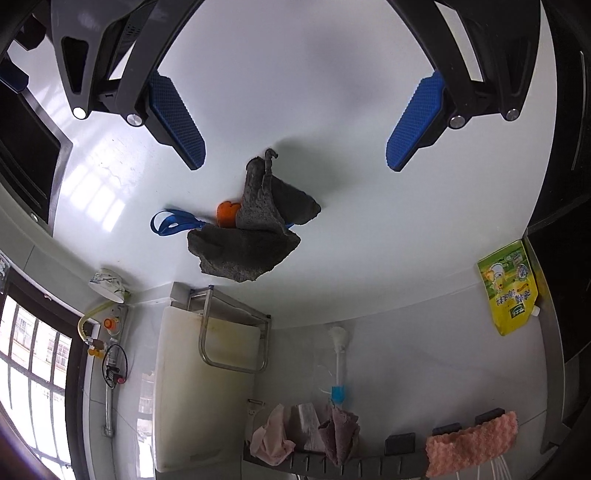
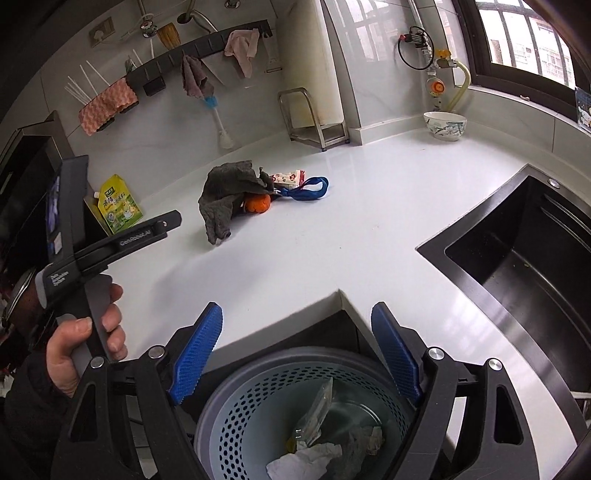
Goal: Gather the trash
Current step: 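Move both grippers back toward the grey cloth and blue lanyard, then grasp the dark grey cloth with the left gripper while the right reaches the lanyard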
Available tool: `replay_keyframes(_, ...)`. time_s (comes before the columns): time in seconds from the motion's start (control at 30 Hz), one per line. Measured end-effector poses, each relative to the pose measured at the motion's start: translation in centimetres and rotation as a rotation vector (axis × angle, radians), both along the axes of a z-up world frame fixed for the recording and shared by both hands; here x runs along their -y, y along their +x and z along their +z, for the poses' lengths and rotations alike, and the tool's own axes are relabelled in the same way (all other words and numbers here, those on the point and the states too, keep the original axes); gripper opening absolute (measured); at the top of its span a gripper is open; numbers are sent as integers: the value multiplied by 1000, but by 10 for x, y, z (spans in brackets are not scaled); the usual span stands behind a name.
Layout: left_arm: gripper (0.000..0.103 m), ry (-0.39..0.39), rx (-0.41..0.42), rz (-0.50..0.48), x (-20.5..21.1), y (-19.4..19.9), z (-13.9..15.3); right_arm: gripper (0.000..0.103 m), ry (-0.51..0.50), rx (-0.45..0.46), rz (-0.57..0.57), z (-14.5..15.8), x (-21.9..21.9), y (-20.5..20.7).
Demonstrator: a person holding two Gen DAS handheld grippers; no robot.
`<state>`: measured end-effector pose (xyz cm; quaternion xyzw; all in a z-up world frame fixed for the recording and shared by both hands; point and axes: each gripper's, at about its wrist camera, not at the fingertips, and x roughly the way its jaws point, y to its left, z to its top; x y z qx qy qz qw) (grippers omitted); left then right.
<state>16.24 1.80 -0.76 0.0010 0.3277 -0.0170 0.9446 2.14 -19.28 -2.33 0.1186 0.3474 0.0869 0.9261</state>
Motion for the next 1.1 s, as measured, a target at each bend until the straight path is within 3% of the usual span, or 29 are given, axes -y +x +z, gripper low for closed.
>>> replay_keyframes(0.4, 94, 68, -140, 51, 13, 89, -45, 79, 3, -35, 27, -10, 1, 50)
replay_keyframes(0.43, 90, 57, -141, 48, 11, 91, -45, 79, 5, -40, 28, -12, 1, 53)
replay_keyframes(0.5, 69, 44, -136, 37, 10, 91, -43, 79, 5, -47, 26, -15, 2, 57)
replay_keyframes(0.53, 64, 49, -134, 31, 11, 90, -42, 79, 2, -50, 25, -16, 1, 60)
replay_keyframes(0.6, 36, 49, -135, 20, 12, 87, -40, 79, -2, -49, 27, -16, 1, 64)
replay_keyframes(0.7, 22, 1, -125, 10, 4, 82, -32, 79, -14, -33, 36, -12, 0, 70)
replay_keyframes(0.9, 14, 21, -44, 0, -13, 55, -7, 79, -73, -7, 60, -4, -5, 93)
replay_keyframes(1.1, 14, 46, -35, -4, -32, 29, -1, 79, -133, 12, 102, 1, -10, 134)
